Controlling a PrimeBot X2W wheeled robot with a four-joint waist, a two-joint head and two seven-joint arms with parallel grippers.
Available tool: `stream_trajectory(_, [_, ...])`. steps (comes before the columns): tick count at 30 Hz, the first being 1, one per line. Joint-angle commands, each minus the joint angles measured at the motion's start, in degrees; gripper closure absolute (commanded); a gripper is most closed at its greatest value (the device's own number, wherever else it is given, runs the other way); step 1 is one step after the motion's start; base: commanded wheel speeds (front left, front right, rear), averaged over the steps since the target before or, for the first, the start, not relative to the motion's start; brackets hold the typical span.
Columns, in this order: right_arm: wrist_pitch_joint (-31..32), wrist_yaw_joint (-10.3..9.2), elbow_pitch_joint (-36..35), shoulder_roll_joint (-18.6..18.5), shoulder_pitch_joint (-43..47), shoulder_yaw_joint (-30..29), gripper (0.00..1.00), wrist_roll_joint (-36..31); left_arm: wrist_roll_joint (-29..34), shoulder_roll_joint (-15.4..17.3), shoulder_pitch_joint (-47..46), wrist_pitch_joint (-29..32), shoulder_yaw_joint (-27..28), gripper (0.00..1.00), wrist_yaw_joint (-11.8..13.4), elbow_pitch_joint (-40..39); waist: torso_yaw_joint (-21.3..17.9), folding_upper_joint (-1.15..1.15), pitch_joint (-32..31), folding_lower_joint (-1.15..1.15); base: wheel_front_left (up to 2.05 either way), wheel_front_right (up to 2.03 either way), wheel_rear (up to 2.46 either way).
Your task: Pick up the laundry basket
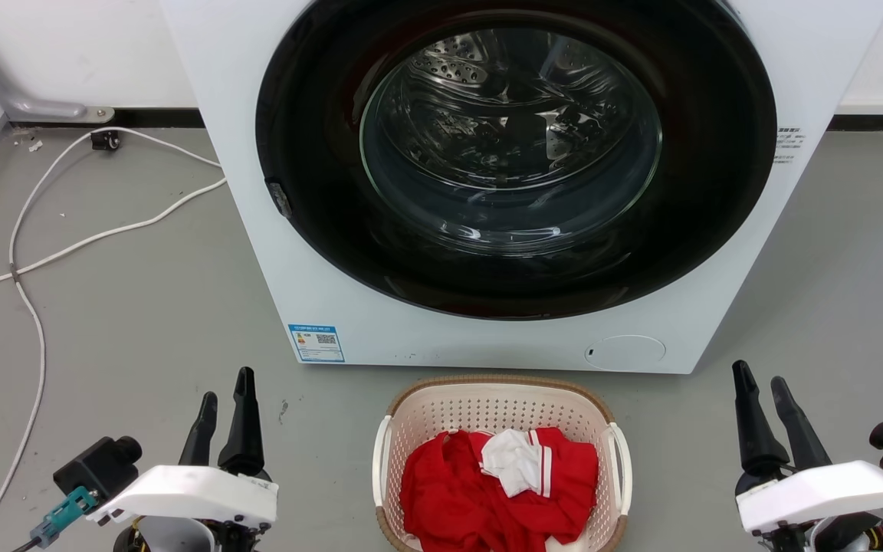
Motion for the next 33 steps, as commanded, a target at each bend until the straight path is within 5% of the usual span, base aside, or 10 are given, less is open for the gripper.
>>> stream_trajectory(1, [-0.66, 0.00, -1.18, -0.19, -0.04, 0.21, 0.00, -2.31, 1.96, 0.45, -0.21, -0.67, -0.25, 0.00, 0.07, -0.94, -0.01, 0.00, 0.02, 0.00, 0.00, 0.00, 0.00])
stream_trajectory(33, [-5.77, 0.00, -1.98, -0.23, 2.44, 1.47, 0.00, -23.69, 22.73, -0.10, 1.68, -5.75, -1.33, 0.00, -0.16, -0.39, 0.00, 0.00, 0.40, 0.00, 0.00, 0.00, 0.00])
